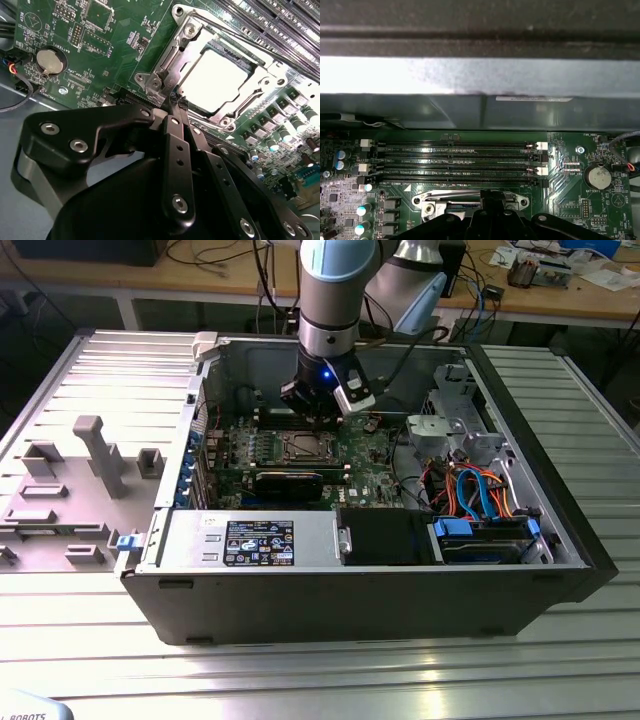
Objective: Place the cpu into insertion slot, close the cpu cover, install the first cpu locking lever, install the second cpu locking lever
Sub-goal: 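Install the second cpu locking lever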
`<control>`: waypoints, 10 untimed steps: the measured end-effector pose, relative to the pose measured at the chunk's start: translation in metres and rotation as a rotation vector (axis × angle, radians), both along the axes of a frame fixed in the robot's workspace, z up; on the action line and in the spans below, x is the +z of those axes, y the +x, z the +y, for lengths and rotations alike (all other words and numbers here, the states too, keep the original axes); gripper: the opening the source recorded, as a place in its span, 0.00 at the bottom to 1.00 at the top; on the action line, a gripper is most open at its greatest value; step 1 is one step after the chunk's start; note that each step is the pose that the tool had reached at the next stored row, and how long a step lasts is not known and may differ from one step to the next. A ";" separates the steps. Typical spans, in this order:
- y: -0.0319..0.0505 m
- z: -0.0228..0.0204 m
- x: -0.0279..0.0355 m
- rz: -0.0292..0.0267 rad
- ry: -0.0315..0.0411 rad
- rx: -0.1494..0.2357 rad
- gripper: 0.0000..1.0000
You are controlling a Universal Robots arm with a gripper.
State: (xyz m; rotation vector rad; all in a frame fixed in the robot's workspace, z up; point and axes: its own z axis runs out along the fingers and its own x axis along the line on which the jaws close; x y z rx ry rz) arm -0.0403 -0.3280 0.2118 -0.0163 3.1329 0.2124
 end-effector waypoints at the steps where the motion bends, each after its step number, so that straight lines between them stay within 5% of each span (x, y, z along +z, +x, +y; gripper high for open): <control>1: 0.0000 -0.0002 0.0000 0.0000 0.0000 0.000 0.11; 10: 0.0000 -0.0034 0.0000 -0.0001 0.0000 0.000 0.11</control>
